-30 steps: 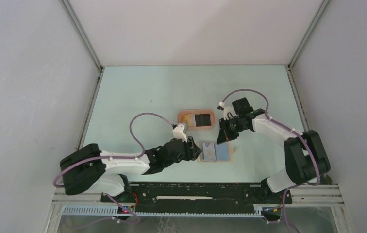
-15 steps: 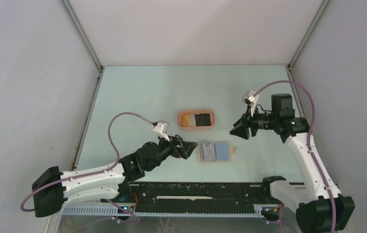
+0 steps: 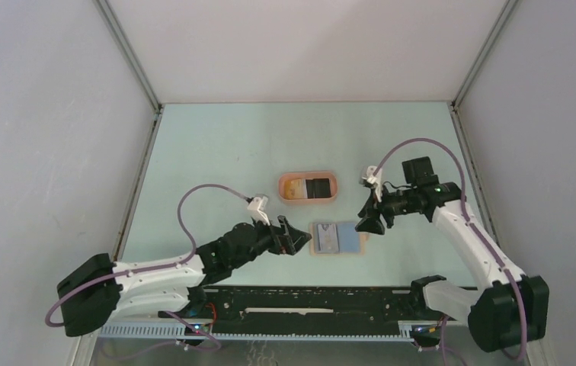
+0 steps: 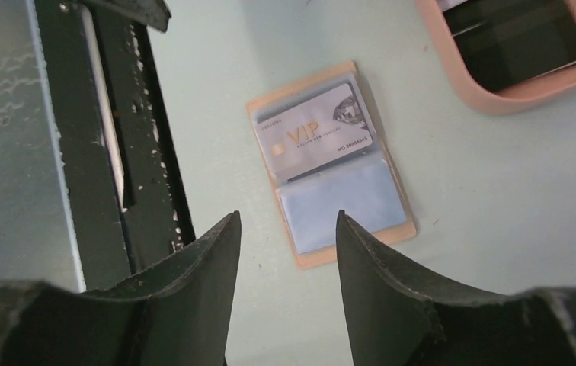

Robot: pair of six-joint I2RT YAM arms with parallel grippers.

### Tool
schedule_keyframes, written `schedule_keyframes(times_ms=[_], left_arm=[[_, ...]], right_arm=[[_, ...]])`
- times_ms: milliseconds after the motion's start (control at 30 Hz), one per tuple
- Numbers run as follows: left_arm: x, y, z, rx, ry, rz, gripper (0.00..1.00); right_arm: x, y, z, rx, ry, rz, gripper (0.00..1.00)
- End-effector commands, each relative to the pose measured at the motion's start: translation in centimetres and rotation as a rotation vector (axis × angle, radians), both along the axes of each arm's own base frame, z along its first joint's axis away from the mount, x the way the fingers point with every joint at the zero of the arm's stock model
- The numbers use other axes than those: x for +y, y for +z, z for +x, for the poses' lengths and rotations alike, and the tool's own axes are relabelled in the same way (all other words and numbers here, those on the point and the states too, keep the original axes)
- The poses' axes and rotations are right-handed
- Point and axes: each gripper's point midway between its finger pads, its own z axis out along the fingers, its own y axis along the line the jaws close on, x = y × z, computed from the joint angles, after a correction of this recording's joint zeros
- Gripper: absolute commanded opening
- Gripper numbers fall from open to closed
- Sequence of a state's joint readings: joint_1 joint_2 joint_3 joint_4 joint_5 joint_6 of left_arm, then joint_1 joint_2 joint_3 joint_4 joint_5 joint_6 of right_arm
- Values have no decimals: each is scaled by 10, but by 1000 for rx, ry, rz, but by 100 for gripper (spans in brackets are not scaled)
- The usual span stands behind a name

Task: Put the credit cards into the card holder
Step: Insert the credit card into the card holder, then close the card holder at the center of the board.

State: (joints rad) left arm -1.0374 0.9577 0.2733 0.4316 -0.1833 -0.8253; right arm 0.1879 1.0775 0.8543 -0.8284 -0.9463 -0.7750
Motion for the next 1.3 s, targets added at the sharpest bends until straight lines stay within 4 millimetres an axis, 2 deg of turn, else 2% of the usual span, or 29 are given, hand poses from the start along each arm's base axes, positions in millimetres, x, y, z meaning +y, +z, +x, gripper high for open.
schedule_keyframes(times_ms=[0, 133, 267, 367, 533, 867, 1000, 1267], left_arm=[[-11, -17, -3, 121, -6, 8, 98], [-21, -33, 2, 196, 18, 36, 98], [-31, -54, 6, 260, 30, 80, 92], [-35, -65, 9, 297, 48, 89, 87], [-40, -78, 11, 343, 73, 79, 85], [-38, -101, 8, 408, 100, 104, 85], [-38, -103, 9, 413, 104, 94, 85], [-49, -99, 6, 398, 47, 64, 76]], right_arm=[[1, -35, 21, 32, -55, -169, 57], [2, -65, 28, 143, -86, -271, 46], [2, -86, 30, 219, -98, -343, 32], [1, -105, 30, 260, -103, -411, 26], [3, -122, 25, 336, -84, -478, 16], [-5, -142, 19, 404, -83, -558, 12], [-6, -146, 16, 426, -79, -572, 12], [-6, -147, 13, 440, -70, -574, 12]])
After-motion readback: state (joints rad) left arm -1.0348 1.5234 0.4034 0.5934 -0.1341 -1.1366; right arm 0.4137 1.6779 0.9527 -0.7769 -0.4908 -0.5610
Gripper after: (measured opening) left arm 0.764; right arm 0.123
